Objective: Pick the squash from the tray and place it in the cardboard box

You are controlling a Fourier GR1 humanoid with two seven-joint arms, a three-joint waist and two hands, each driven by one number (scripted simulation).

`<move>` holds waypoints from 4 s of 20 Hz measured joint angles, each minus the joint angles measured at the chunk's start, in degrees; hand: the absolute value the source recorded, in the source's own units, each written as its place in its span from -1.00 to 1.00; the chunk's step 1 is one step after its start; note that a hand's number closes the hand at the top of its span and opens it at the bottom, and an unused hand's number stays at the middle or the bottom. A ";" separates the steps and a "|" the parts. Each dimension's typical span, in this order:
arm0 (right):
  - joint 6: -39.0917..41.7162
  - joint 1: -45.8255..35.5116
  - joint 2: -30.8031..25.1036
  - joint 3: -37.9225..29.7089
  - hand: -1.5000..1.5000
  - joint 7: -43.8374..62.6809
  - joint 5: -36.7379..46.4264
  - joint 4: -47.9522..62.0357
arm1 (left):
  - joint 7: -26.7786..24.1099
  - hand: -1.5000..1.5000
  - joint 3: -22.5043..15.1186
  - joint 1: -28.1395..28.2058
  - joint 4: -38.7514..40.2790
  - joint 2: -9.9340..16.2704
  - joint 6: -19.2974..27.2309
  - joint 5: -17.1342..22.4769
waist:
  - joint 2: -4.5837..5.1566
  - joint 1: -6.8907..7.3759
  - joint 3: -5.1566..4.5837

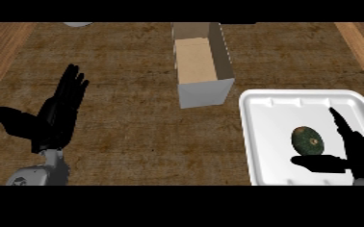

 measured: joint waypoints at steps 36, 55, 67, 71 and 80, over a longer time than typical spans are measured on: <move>-2.56 -27.53 13.28 32.33 1.00 6.32 37.09 7.41 | 3.18 0.00 -4.72 -5.42 -0.82 -2.64 -4.48 -1.50 | 1.66 12.81 -0.76; -8.00 -68.41 13.99 37.05 1.00 34.89 39.77 24.45 | 3.24 0.00 -5.72 -8.81 2.64 -4.24 -3.32 -2.76 | 1.19 12.40 -0.45; -11.56 -80.73 13.80 34.08 1.00 38.26 38.01 41.89 | 1.82 0.00 -3.80 -8.09 3.57 -3.71 -2.18 -3.14 | 1.23 8.58 -0.32; -13.02 -83.00 13.81 33.81 1.00 38.01 38.52 48.76 | 2.17 0.00 -3.34 -7.95 2.82 -3.62 -1.63 -3.17 | 1.24 7.56 -0.27; -16.29 -83.86 14.00 33.03 1.00 34.81 35.54 62.65 | 1.11 0.00 -2.09 -4.80 1.26 -2.57 -2.23 -2.58 | 1.27 5.98 -0.17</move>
